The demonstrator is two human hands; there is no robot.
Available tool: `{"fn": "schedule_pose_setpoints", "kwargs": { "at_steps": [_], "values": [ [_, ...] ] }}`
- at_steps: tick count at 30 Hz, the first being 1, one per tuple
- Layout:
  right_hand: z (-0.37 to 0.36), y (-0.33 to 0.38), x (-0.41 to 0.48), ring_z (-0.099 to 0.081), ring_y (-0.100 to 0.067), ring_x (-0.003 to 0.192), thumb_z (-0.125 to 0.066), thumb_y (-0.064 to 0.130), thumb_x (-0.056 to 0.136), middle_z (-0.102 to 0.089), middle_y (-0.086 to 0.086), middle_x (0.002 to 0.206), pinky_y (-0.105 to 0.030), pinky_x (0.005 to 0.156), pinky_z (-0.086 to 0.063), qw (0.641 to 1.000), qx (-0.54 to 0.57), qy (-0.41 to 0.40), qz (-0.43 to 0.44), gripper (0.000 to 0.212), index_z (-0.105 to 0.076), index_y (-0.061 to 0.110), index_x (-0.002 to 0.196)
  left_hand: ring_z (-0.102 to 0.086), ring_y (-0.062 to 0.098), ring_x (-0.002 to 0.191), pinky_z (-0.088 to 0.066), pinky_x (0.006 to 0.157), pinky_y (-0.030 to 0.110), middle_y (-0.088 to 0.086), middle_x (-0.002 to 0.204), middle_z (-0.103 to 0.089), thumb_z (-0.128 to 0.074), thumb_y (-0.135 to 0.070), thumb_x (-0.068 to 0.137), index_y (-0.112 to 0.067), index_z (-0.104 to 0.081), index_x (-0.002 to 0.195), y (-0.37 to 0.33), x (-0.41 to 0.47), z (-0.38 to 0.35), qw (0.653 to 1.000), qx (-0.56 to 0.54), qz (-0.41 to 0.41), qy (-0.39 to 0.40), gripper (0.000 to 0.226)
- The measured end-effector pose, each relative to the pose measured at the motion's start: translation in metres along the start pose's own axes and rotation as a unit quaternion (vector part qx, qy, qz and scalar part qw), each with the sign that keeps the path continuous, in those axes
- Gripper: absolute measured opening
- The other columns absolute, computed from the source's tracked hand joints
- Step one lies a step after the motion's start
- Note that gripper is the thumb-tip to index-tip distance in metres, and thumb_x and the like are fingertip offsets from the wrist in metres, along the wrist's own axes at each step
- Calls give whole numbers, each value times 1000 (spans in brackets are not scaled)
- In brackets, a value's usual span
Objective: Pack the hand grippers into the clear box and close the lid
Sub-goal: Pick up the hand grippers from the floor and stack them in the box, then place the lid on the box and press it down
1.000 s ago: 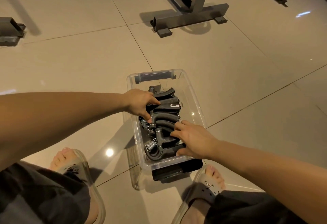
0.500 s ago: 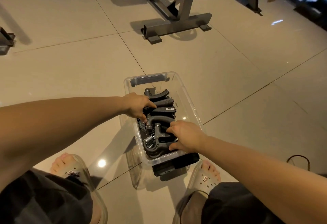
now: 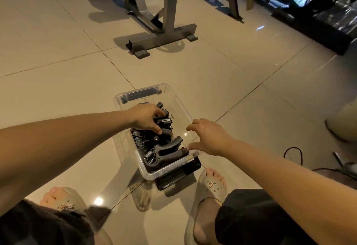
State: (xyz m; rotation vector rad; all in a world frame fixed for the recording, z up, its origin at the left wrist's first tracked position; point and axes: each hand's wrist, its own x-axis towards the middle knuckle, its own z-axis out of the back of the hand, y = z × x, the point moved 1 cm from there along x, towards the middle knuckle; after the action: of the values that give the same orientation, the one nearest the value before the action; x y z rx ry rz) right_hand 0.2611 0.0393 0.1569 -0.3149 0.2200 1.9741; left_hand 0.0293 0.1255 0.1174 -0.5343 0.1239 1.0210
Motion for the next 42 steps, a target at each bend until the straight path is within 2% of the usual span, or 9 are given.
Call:
{"fn": "schedule_pose_setpoints", "kwargs": {
  "at_steps": [8,13,16,19,25,30,33,37,42],
  "values": [
    [74,-68,-133,-59,-22,118,-76,51,84,-62,0,130,-39,97,-50,970,68,-29,-233,64,-59,17,136,-63,18,105,-53,92,35,-1,127,-63,-80,-54,77,-23,-57,138,-150,9,32,990,-43,-134,-16,72],
    [93,-95,-229,-62,-17,103,-80,48,80,-65,3,113,-35,91,-51,928,121,-56,-348,59,-64,18,128,-66,20,100,-55,92,38,4,123,-67,-80,-47,80,-17,-64,129,-239,-9,27,977,-47,-205,-19,60],
    [91,-100,-271,-60,-17,96,-81,43,81,-67,-2,114,-29,85,-46,907,142,-24,-396,57,-65,13,126,-66,20,97,-55,86,36,3,119,-68,-79,-46,82,-16,-66,125,-272,-19,10,972,-50,-230,-11,55],
    [80,-105,-295,-61,-20,103,-83,45,78,-66,-2,115,-34,94,-50,881,187,20,-433,56,-67,16,123,-65,17,97,-52,82,31,0,119,-68,-78,-47,83,-18,-66,125,-291,-22,-11,970,-39,-239,11,52],
    [-4,-142,-287,-63,-25,109,-80,44,82,-69,-5,118,-43,99,-52,850,213,43,-479,54,-68,10,122,-63,16,100,-52,85,30,-1,121,-66,-76,-49,83,-21,-63,129,-315,11,-67,972,-8,-229,54,55],
    [-115,-177,-279,-65,-26,100,-74,37,89,-69,-6,105,-38,85,-56,810,251,28,-529,34,-67,8,105,-62,18,103,-53,90,32,2,124,-64,-76,-45,85,-19,-57,135,-333,64,-132,974,-28,-196,110,60],
    [-172,-198,-275,-59,-24,92,-73,31,90,-56,0,84,-27,62,-44,780,289,1,-555,22,-54,19,86,-65,21,102,-55,93,36,6,126,-64,-78,-42,84,-15,-52,141,-344,95,-176,975,-76,-154,143,68],
    [-237,-226,-264,-62,-29,106,-69,27,92,-63,-11,119,-31,78,-48,737,328,0,-591,40,-56,13,127,-62,25,115,-51,99,37,7,134,-61,-78,-44,83,-13,-45,148,-354,121,-228,971,-126,-113,170,80],
    [-276,-238,-253,-62,-30,95,-70,28,88,-63,-11,108,-46,81,-58,718,307,-23,-624,33,-56,13,114,-63,30,113,-51,101,43,12,130,-63,-81,-35,82,-7,-53,137,-357,131,-266,956,-174,-72,227,68]
  ]
}}
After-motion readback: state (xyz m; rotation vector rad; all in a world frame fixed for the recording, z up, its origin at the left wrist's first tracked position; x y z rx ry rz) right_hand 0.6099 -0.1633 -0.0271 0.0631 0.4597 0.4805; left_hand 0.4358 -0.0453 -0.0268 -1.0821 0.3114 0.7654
